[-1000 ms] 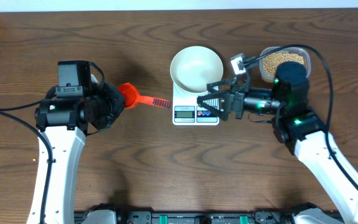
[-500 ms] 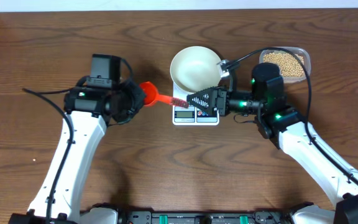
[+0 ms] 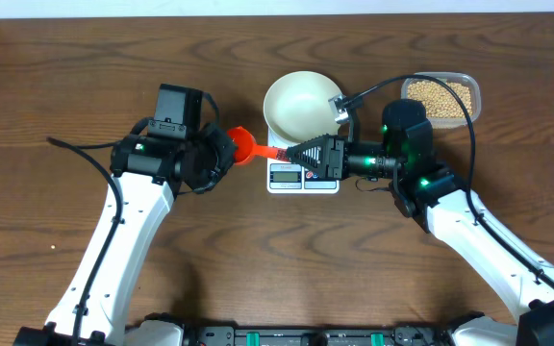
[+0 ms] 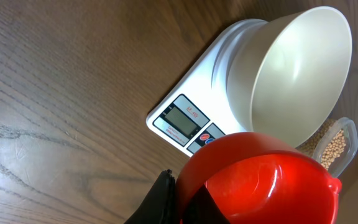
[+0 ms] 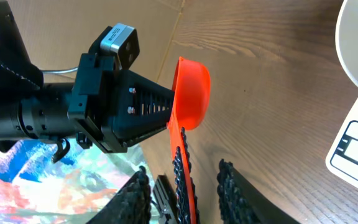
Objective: Scoop item into bowl and weigh 50g on scale
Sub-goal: 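Reach the right gripper to the scoop handle beside the left gripper, then grasp the scoop handle with the right gripper and release the left gripper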
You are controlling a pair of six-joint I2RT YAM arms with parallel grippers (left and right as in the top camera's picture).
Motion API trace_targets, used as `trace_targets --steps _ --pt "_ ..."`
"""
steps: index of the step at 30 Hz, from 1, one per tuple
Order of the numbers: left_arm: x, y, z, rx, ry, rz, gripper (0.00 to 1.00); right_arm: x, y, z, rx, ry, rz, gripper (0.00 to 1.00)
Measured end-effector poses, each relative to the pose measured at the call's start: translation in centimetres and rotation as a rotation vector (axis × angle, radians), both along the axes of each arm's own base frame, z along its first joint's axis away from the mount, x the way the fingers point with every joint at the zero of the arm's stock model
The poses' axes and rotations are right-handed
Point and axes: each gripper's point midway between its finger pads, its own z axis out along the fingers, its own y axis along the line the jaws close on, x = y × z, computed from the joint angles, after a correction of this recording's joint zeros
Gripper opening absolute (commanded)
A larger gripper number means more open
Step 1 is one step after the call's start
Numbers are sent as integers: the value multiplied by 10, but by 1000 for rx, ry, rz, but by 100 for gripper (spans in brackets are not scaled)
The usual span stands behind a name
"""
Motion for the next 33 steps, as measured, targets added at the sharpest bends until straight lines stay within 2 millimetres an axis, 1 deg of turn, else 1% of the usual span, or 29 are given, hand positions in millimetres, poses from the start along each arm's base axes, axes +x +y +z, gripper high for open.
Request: trace_targets --steps 6,12,16,22,26,32,33 --pt "-1 -4 0 -17 11 13 7 -2 3 -1 2 31 -8 30" --pt "-6 -16 0 -26 18 -7 7 -5 8 -1 -2 35 -6 29" --pt "-6 -17 0 -27 19 -6 7 -4 9 -2 -5 36 -13 24" --pt "-6 -17 0 -27 19 -7 7 -4 9 -3 -7 42 -17 13" --pt "-6 -17 0 -27 20 -7 7 -4 8 -3 -7 48 -19 1" --pt "-6 -17 0 -28 21 -4 8 -4 8 -4 -7 53 -20 1" --pt "-6 -17 0 -28 20 -4 15 -4 8 -3 -7 52 -20 1"
